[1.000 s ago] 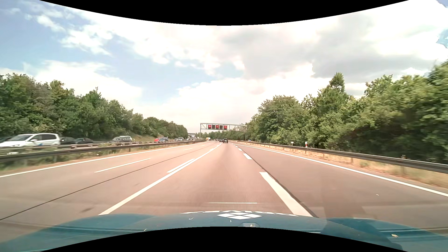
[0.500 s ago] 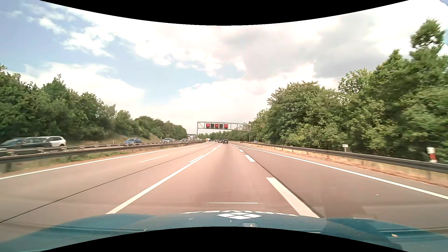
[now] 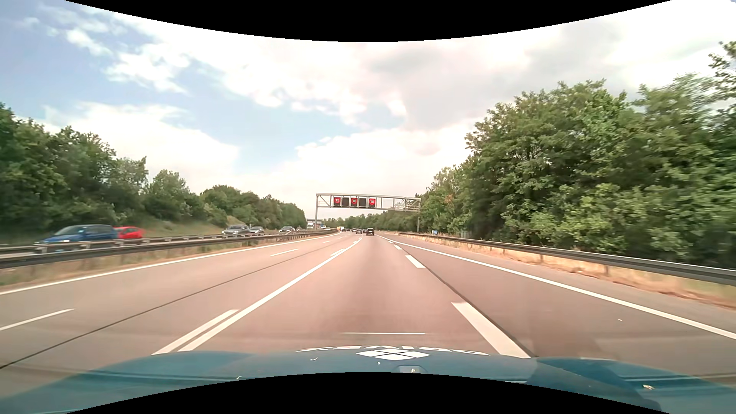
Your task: Follow the waypoints while adhering to traffic rules and regulations
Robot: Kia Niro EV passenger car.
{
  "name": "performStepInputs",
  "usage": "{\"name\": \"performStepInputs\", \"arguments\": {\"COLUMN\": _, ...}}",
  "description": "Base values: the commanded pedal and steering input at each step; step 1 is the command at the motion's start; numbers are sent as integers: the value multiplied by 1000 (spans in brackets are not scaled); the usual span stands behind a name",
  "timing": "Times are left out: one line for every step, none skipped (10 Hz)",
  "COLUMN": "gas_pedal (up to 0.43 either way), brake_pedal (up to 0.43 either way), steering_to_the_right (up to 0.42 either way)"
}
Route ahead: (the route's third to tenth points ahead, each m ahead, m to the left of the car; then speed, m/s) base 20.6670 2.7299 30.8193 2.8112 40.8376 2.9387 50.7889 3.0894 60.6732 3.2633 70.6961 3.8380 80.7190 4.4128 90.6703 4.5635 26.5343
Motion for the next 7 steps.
{"name": "performStepInputs", "arguments": {"gas_pedal": 248, "brake_pedal": 0, "steering_to_the_right": -3}}
{"name": "performStepInputs", "arguments": {"gas_pedal": 248, "brake_pedal": 0, "steering_to_the_right": -3}}
{"name": "performStepInputs", "arguments": {"gas_pedal": 248, "brake_pedal": 0, "steering_to_the_right": -3}}
{"name": "performStepInputs", "arguments": {"gas_pedal": 248, "brake_pedal": 0, "steering_to_the_right": -3}}
{"name": "performStepInputs", "arguments": {"gas_pedal": 248, "brake_pedal": 0, "steering_to_the_right": -3}}
{"name": "performStepInputs", "arguments": {"gas_pedal": 248, "brake_pedal": 0, "steering_to_the_right": -3}}
{"name": "performStepInputs", "arguments": {"gas_pedal": 248, "brake_pedal": 0, "steering_to_the_right": -4}}
